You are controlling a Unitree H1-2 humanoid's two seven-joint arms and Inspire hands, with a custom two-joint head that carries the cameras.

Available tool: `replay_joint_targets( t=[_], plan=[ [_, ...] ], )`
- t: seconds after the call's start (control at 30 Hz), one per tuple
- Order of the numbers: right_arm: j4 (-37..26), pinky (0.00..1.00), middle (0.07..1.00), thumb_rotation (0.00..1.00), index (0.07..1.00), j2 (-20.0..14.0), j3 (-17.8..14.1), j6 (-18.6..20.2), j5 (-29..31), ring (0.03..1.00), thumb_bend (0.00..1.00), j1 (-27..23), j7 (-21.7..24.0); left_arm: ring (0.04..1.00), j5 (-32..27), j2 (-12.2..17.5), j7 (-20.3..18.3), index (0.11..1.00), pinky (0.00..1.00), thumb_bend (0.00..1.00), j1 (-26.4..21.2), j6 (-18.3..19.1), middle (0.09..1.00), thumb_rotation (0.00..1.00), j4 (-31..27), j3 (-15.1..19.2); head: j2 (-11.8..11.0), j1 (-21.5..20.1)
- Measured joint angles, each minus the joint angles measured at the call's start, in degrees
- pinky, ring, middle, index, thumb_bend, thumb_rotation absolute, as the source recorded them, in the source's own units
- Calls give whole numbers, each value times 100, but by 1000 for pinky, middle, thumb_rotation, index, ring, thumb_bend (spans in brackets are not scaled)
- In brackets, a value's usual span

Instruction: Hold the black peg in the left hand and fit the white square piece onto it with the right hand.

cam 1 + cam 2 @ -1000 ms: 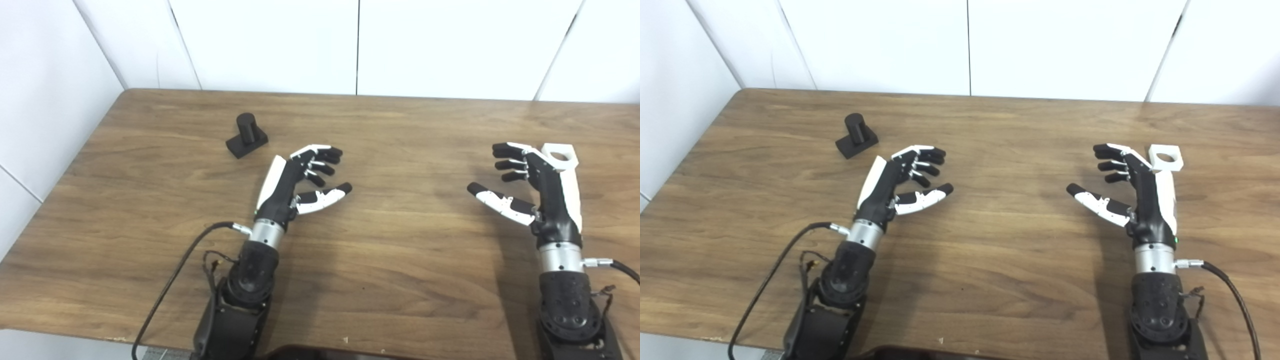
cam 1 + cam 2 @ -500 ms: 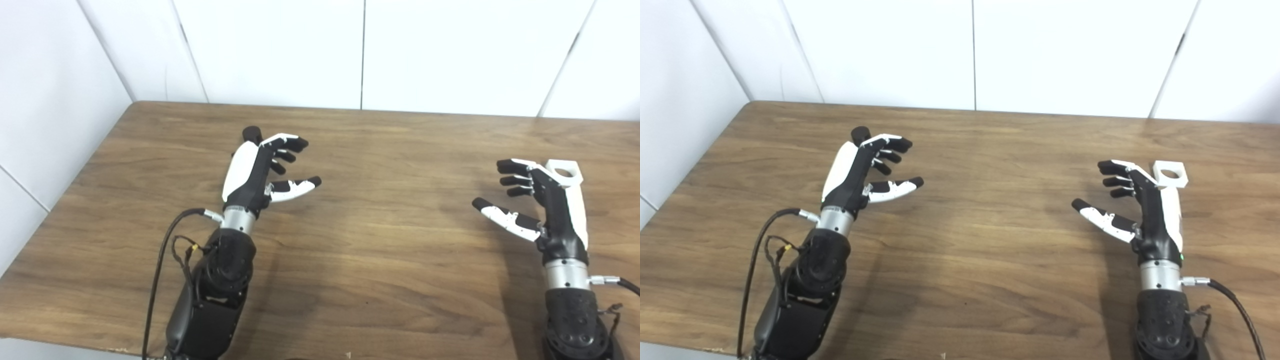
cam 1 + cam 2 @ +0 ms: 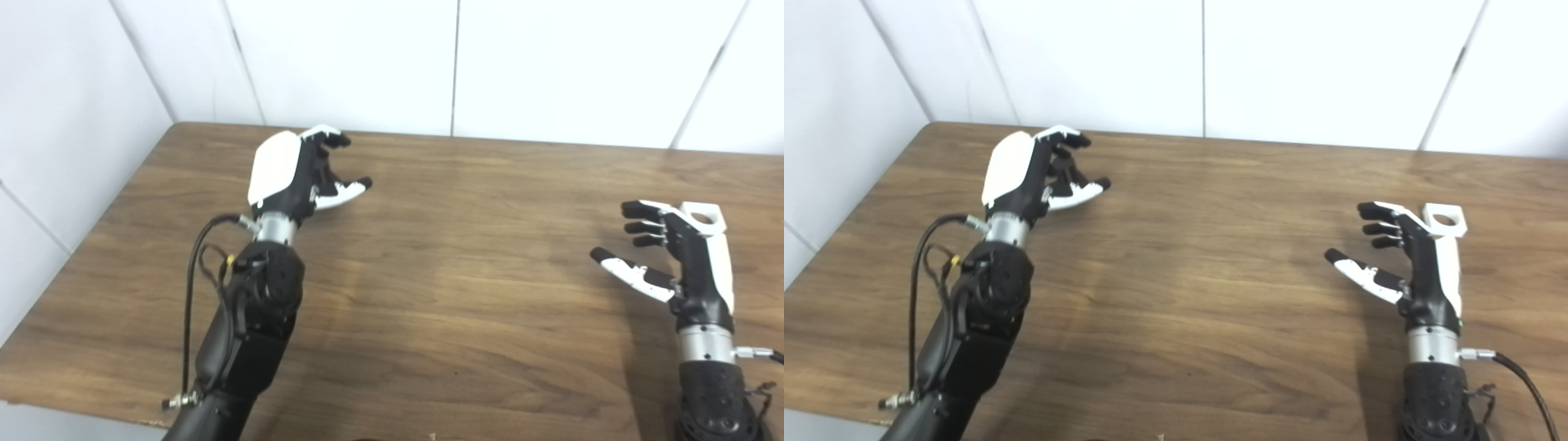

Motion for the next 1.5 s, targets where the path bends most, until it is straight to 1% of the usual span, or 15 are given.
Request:
replay_joint_targets(
  t=[0.13,0.23,0.33,0.47,0.57,0.7,0.8,0.9,0.97,1.1,1.2,1.27,1.43,1.5],
  plan=[
    [6,547,690,170,666,0,-7,-5,0,637,722,-2,-19,734,10,163,-65,671,529,680,-123,48,780,344,67,8,-9,18],
    [18,544,689,176,666,-1,-14,-27,0,639,724,-6,-54,730,11,297,-66,667,517,680,-242,48,776,330,262,35,9,9],
    [21,535,688,174,663,-1,-19,-32,0,633,720,-8,-74,738,38,407,-71,676,535,677,-283,65,787,337,330,36,26,-9],
    [20,538,685,168,660,-5,-23,-32,-1,627,715,-7,-77,736,291,502,-222,684,527,706,-391,329,790,335,427,-1,35,9],
    [21,539,687,157,660,-13,-21,-33,-2,633,712,-7,-86,758,480,597,-326,692,553,725,-505,484,805,332,436,-70,44,26],
    [22,531,690,140,672,-38,-23,-44,0,638,717,-11,-86,790,717,719,-573,697,655,758,-688,542,828,332,524,-119,44,26],
    [28,540,693,152,680,-40,-22,-89,2,643,719,-17,-87,816,913,785,-718,703,716,779,-791,556,844,351,695,-124,44,35],
    [38,539,694,162,679,-40,-24,-107,1,642,719,-19,-98,820,1067,857,-933,703,728,797,-811,576,848,357,821,-142,44,35],
    [40,542,692,165,676,-40,-24,-126,1,643,724,-19,-110,835,1105,912,-1057,698,759,823,-812,577,853,377,890,-165,53,18],
    [46,540,694,168,677,-40,-28,-148,0,642,723,-20,-124,853,1107,989,-1122,692,783,848,-835,577,864,412,1101,-205,70,-9],
    [45,520,687,149,666,-39,-29,-147,-15,630,723,-19,-134,878,1107,1006,-1186,707,825,859,-840,577,890,424,1229,-256,79,-9],
    [42,518,690,147,666,-36,-33,-147,-30,630,716,-19,-149,876,1114,1010,-1334,704,817,873,-841,578,890,424,1277,-327,88,-17],
    [20,513,694,155,668,-27,-45,-144,-43,628,714,-12,-152,873,1138,1022,-1378,704,781,887,-854,577,892,453,1365,-478,97,-35],
    [18,504,692,154,667,-22,-47,-143,-62,624,715,-12,-154,868,1144,1025,-1474,701,759,898,-857,578,896,467,1433,-518,105,-35]
  ],
)
